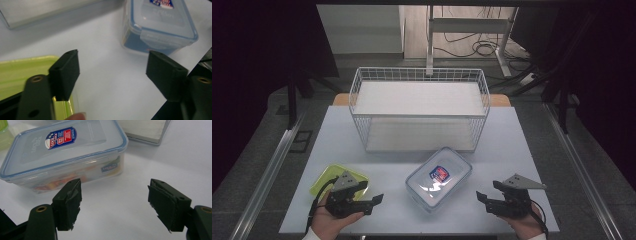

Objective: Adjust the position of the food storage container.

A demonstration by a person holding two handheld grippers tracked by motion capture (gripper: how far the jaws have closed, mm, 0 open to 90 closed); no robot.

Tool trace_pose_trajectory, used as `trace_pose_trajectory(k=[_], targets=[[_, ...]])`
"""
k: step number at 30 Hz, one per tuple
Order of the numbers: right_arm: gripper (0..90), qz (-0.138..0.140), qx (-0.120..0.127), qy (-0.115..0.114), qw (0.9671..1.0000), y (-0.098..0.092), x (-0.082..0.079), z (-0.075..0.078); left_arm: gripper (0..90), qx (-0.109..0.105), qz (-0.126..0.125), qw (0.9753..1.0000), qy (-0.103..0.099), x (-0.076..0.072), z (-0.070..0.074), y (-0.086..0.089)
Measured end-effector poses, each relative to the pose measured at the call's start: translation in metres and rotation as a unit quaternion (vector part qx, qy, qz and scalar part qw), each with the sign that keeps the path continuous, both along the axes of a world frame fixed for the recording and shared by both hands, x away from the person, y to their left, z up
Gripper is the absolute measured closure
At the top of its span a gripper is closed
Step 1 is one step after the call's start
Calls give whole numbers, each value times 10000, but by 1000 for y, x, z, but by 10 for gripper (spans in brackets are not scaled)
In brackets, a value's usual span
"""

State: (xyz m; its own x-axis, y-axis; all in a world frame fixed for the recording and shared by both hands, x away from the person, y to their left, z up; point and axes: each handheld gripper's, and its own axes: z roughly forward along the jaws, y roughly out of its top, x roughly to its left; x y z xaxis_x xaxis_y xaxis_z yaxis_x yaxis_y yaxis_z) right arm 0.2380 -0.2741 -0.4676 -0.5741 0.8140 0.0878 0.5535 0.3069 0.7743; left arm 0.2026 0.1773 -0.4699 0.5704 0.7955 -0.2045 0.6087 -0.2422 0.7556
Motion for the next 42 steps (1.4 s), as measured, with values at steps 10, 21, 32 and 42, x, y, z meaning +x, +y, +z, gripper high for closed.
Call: trace_pose_trajectory(k=[10, 21, 32, 42], targets=[[296, 25, 14, 33, 10000, -2, 3, -1, 409, -9, -84, 9999, 66, 5, 0, -7], [612, 575, -64, 57, 9983, 37, 27, 24, 337, -51, -52, 9997, 214, 0, -6, 6], [625, 769, -100, 215, 9968, 69, 63, 35, 291, -104, -96, 9995, 296, 1, -9, 11], [572, 850, -167, 267, 9959, 94, 95, 50, 277, -86, -154, 9993, 328, 1, -10, 8]])
